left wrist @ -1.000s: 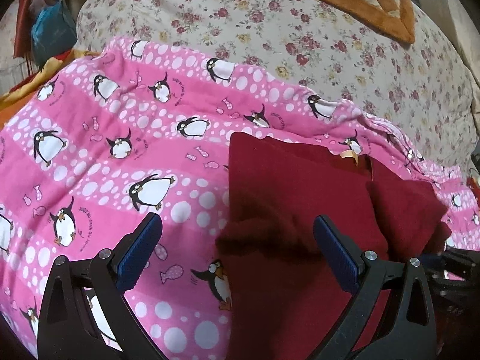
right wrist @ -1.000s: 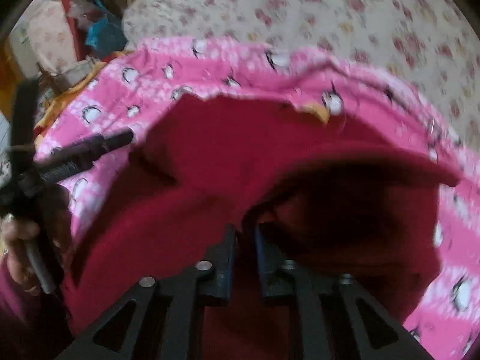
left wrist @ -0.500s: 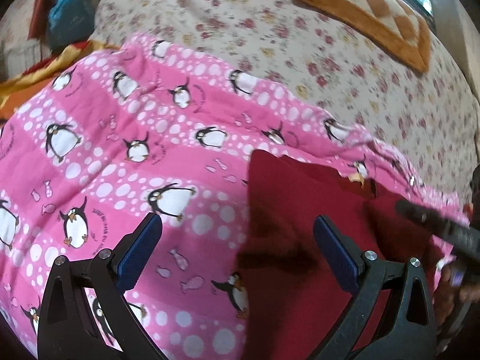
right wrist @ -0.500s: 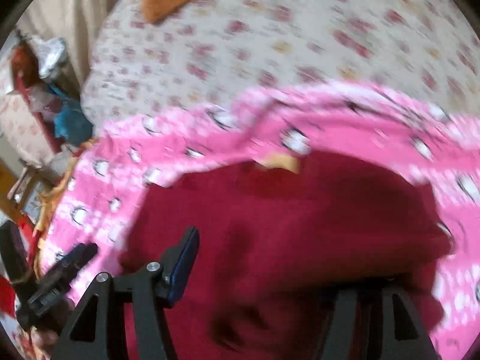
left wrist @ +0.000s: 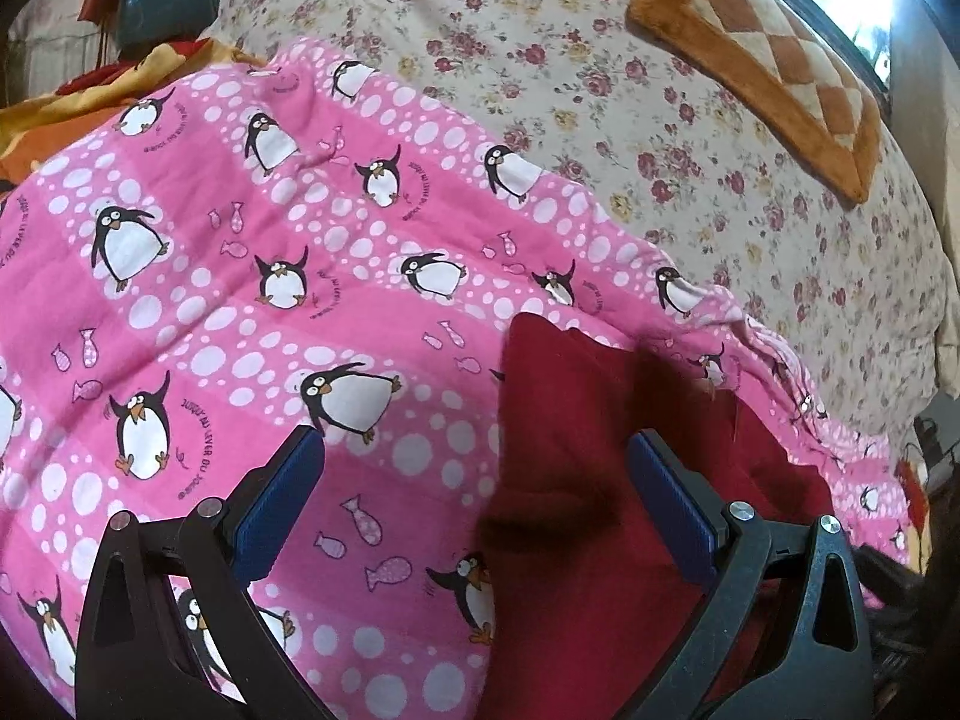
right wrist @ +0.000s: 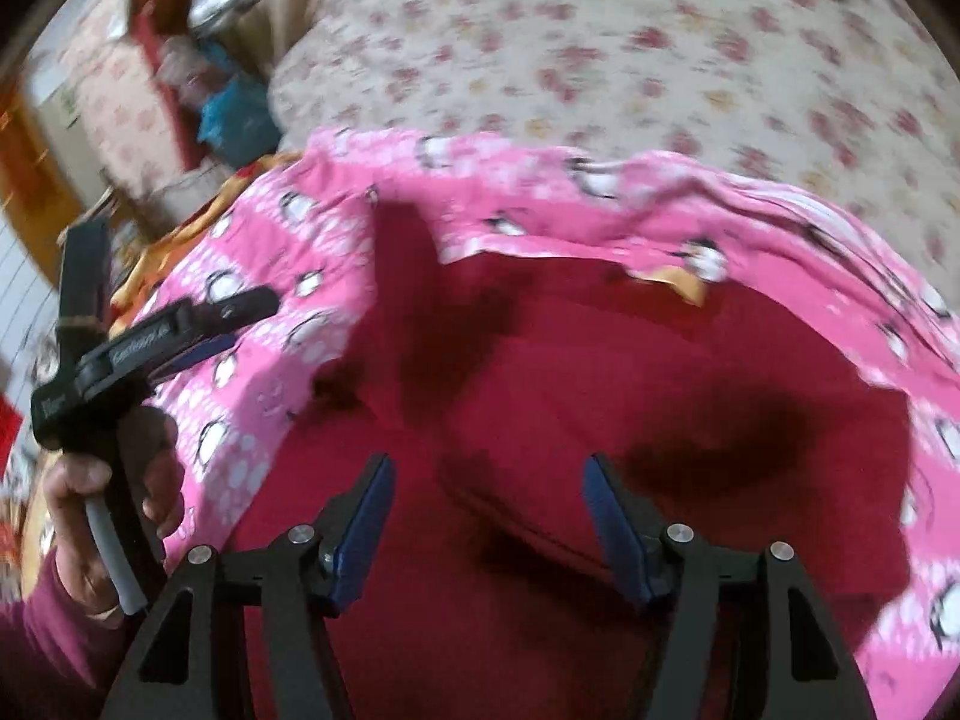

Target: Fold small clothes

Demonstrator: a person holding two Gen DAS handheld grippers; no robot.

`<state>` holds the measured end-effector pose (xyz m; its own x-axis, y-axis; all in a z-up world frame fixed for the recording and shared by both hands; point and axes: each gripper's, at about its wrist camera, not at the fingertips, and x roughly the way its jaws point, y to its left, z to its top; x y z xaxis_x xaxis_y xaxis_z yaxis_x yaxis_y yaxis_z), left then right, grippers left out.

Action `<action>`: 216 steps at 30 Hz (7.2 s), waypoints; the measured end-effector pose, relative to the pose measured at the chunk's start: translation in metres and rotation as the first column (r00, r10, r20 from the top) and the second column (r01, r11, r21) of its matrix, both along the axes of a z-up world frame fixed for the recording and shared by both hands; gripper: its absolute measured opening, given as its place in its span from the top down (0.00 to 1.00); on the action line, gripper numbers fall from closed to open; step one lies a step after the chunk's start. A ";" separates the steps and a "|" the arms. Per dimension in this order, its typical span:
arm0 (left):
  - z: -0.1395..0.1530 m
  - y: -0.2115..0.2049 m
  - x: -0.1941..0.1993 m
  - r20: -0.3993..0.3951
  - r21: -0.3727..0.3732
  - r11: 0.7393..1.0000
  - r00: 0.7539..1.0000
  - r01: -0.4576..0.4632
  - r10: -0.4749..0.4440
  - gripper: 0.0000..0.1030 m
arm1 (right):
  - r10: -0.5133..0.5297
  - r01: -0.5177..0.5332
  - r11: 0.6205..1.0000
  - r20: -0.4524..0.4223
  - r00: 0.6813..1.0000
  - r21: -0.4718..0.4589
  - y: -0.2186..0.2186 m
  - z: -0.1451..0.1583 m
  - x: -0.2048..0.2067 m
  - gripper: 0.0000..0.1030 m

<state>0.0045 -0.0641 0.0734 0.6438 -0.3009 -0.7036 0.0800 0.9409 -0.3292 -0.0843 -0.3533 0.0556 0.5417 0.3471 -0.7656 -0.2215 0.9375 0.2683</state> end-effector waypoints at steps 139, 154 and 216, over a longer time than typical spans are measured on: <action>-0.060 -0.004 -0.146 -0.038 0.271 0.960 0.997 0.070 -0.062 0.02 | -0.553 0.554 0.833 -0.046 0.832 0.008 -0.163 -0.055 -0.058 0.54; -0.055 -0.001 -0.151 -0.068 0.212 0.974 0.995 0.080 -0.067 0.02 | -0.479 0.479 0.877 -0.010 0.878 0.015 -0.138 -0.034 -0.112 0.26; -0.075 0.040 -0.240 -0.239 0.122 0.974 0.958 0.193 -0.160 0.02 | -0.160 0.187 0.975 -0.208 0.965 0.120 -0.072 -0.061 -0.255 0.21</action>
<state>-0.2355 -0.0244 -0.0020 0.4084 -0.2817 -0.8683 0.1885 0.9567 -0.2217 -0.3395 -0.4249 -0.0055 0.4469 0.3700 -0.8145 0.0113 0.9081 0.4187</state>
